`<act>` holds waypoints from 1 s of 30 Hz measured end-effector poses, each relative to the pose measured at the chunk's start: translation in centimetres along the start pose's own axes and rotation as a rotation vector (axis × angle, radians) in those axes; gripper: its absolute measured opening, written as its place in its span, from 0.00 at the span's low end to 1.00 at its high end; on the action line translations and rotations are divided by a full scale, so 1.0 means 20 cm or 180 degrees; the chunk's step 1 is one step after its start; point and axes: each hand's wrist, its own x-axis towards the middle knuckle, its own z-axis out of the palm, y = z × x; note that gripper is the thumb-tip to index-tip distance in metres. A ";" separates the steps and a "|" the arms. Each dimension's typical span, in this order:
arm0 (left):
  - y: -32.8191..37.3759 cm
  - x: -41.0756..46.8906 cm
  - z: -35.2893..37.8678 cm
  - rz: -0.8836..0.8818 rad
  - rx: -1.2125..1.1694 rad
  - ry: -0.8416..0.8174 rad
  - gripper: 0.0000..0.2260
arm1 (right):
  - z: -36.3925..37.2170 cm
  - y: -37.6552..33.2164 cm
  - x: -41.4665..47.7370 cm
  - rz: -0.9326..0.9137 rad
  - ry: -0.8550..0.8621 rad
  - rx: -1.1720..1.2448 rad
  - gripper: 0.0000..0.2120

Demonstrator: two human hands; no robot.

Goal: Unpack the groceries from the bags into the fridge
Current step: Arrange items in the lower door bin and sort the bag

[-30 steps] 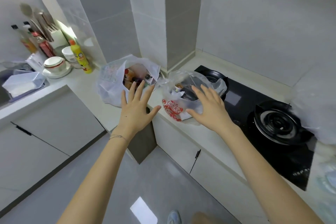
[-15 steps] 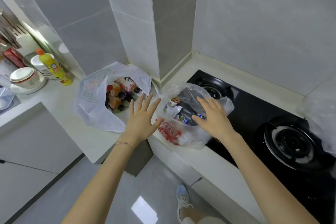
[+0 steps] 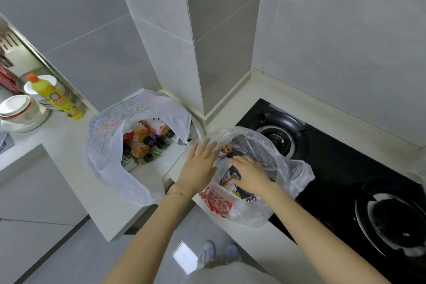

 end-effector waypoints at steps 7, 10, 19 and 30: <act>-0.08 0.07 0.12 0.0178 0.0240 -0.0490 0.27 | 0.07 -0.03 0.16 -0.0102 -0.0227 -0.0298 0.30; -0.11 0.07 0.13 -0.0063 0.0486 -0.0833 0.28 | 0.09 -0.05 0.19 0.0024 -0.0231 -0.0391 0.34; -0.14 0.08 0.17 -0.0091 0.0087 -0.0850 0.30 | 0.18 -0.10 0.23 0.0445 -0.0036 -0.0639 0.29; -0.21 0.00 0.12 -0.0198 -0.1605 0.0225 0.18 | 0.01 -0.07 0.09 0.1038 0.0469 0.0316 0.13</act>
